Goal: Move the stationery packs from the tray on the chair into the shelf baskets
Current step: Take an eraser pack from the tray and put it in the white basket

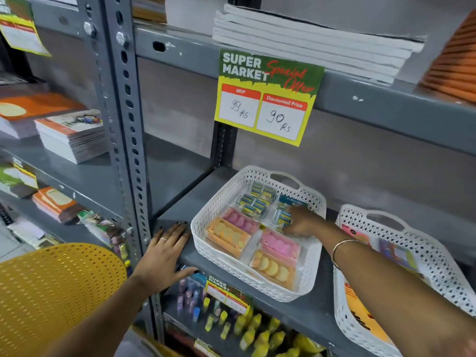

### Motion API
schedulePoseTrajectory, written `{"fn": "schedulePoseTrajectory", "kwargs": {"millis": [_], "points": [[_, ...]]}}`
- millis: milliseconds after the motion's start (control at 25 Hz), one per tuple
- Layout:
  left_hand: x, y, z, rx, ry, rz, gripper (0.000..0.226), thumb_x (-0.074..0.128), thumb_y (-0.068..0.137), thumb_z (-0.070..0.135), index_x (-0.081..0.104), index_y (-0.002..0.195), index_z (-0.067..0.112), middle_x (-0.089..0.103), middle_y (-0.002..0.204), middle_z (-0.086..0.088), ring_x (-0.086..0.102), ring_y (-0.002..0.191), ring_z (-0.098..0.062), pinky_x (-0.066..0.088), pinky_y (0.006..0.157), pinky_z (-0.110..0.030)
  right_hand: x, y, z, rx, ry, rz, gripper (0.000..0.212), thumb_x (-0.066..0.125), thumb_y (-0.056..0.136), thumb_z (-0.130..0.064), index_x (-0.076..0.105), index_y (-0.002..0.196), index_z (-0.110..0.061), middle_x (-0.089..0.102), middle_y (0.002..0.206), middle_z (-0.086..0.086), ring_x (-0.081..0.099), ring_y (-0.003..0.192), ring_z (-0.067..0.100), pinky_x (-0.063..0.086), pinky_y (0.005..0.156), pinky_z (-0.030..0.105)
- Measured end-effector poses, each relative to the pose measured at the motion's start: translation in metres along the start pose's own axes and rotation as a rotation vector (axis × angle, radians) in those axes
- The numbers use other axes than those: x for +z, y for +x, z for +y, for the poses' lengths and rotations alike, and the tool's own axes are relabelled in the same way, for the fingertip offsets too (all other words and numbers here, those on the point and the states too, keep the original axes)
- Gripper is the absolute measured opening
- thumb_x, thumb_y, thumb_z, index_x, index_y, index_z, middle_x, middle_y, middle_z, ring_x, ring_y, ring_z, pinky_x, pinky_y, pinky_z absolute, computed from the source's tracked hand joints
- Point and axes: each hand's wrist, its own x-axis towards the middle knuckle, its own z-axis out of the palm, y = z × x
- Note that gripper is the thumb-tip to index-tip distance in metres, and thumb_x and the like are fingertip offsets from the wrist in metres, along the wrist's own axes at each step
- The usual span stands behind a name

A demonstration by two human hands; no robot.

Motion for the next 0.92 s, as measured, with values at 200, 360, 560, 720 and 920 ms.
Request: {"fn": "schedulePoseTrajectory", "kwargs": {"millis": [200, 360, 560, 720, 920], "points": [[0.000, -0.001, -0.001, 0.000, -0.012, -0.022, 0.094, 0.022, 0.079, 0.081, 0.043, 0.136, 0.009, 0.047, 0.139, -0.010, 0.040, 0.130, -0.026, 0.016, 0.109, -0.043, 0.002, 0.007, -0.003, 0.050, -0.012, -0.046, 0.037, 0.064, 0.077, -0.026, 0.056, 0.106, -0.005, 0.063, 0.103, 0.012, 0.062, 0.084, 0.024, 0.044, 0.060, 0.026], [0.001, -0.001, 0.000, -0.016, -0.020, -0.028, 0.097, 0.017, 0.078, 0.082, 0.040, 0.138, 0.010, 0.043, 0.142, -0.009, 0.036, 0.133, -0.025, 0.021, 0.112, -0.047, 0.003, 0.009, 0.000, 0.035, -0.048, -0.047, 0.068, 0.071, 0.074, -0.024, 0.041, 0.132, -0.006, 0.053, 0.132, 0.013, 0.059, 0.111, 0.027, 0.048, 0.077, 0.028], [0.001, -0.001, 0.000, -0.015, -0.024, -0.016, 0.097, 0.018, 0.078, 0.082, 0.040, 0.139, 0.011, 0.043, 0.143, -0.009, 0.035, 0.133, -0.024, 0.021, 0.111, -0.048, 0.004, 0.011, 0.002, 0.035, -0.063, -0.066, 0.071, 0.072, 0.074, -0.025, 0.039, 0.135, -0.009, 0.049, 0.138, 0.013, 0.056, 0.115, 0.027, 0.046, 0.078, 0.027], [-0.006, -0.002, 0.003, -0.013, 0.000, -0.020, 0.098, 0.013, 0.077, 0.082, 0.037, 0.140, 0.011, 0.041, 0.144, -0.009, 0.032, 0.135, -0.024, 0.017, 0.112, -0.046, -0.016, 0.000, -0.019, -0.037, -0.133, 0.054, 0.063, 0.066, 0.079, -0.043, 0.045, 0.132, -0.018, 0.049, 0.139, 0.009, 0.052, 0.121, 0.027, 0.048, 0.094, 0.036], [-0.017, -0.017, -0.003, 0.072, -0.046, 0.019, 0.088, 0.032, 0.078, 0.069, 0.030, 0.143, 0.010, 0.034, 0.148, -0.011, 0.026, 0.138, -0.025, 0.011, 0.113, -0.041, -0.034, -0.034, -0.105, -0.361, 0.089, 0.373, 0.030, 0.063, 0.083, -0.035, 0.063, 0.106, -0.015, 0.068, 0.105, 0.008, 0.062, 0.097, 0.027, 0.051, 0.084, 0.038]]}}
